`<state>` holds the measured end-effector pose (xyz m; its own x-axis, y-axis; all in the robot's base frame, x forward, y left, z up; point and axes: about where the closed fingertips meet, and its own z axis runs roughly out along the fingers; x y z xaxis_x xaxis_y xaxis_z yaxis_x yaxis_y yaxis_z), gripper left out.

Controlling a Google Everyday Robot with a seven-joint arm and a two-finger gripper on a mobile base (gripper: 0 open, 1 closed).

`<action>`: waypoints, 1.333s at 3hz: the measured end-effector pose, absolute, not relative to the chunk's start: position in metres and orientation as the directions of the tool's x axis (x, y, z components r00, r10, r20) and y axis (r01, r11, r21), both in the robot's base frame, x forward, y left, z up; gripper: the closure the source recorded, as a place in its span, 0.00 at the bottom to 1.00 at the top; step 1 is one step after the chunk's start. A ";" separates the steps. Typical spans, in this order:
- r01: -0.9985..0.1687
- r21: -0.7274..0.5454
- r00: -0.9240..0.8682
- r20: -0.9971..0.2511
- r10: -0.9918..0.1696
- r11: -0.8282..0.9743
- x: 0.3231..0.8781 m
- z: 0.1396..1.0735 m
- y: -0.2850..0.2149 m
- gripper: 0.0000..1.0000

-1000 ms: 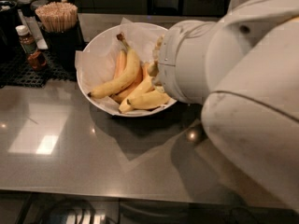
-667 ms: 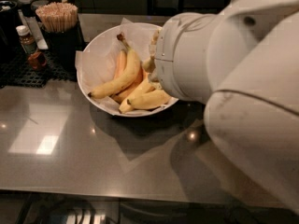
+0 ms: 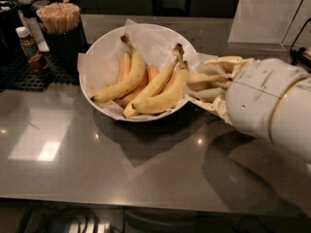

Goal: Pick banana from white bowl

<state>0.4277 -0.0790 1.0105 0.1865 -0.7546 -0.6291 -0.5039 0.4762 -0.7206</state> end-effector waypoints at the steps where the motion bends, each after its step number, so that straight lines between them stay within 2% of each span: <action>1: -0.501 -0.627 0.123 -0.734 -0.668 0.597 0.438 0.980 -0.111 1.00; 2: -0.501 -0.627 0.123 -0.733 -0.669 0.596 0.438 0.980 -0.111 1.00; 3: -0.572 -0.626 0.176 -0.725 -0.666 0.530 0.437 0.976 -0.082 1.00; 4: -0.713 -0.562 0.255 -0.765 -0.591 0.419 0.419 0.971 -0.057 1.00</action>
Offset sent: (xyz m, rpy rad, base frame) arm 0.0085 -0.0315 -0.0274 0.1380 0.0329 -0.0507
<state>0.4193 -0.0565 0.9708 0.2553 -0.5914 -0.7649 -0.7129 0.4193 -0.5621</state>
